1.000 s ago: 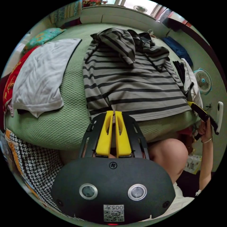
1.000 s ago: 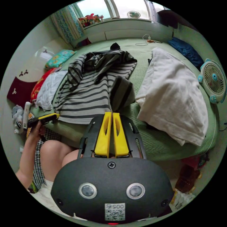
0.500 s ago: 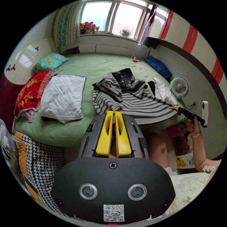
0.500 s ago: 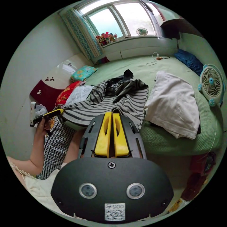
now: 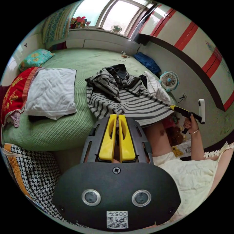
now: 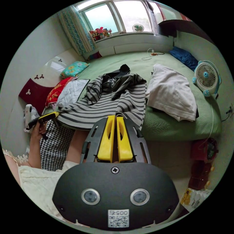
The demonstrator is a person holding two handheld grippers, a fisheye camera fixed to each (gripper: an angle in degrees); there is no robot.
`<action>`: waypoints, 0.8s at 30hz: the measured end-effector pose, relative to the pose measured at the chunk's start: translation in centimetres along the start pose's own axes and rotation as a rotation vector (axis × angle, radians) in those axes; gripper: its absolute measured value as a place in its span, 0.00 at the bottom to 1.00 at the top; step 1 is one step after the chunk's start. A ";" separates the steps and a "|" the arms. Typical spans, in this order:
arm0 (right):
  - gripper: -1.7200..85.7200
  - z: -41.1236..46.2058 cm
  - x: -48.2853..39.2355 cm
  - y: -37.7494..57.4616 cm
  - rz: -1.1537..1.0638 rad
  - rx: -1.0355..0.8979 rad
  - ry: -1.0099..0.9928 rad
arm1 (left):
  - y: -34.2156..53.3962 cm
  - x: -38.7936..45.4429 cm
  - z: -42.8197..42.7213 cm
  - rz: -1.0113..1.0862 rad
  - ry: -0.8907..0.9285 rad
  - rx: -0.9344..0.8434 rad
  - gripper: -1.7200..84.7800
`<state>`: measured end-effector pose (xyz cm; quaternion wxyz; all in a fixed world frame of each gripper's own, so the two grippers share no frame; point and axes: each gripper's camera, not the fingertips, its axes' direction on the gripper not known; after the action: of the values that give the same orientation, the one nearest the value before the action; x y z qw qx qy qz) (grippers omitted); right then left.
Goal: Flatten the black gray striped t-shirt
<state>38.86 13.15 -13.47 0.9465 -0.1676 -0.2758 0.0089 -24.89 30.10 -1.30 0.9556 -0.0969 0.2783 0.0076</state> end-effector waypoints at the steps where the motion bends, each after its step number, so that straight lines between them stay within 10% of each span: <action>1: 0.00 -0.1 -0.3 -0.5 -0.005 -0.014 0.013 | 0.0 -0.1 -0.1 0.006 0.004 -0.010 0.03; 24: 0.13 4.4 -6.1 -2.7 -0.148 -0.378 0.275 | 2.1 0.8 0.4 -0.126 -0.220 -0.156 0.12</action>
<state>31.17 11.34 -12.34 0.9250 -0.3207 -0.1525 -0.1352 -24.08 32.19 -1.76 0.9685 -0.1865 0.1637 -0.0202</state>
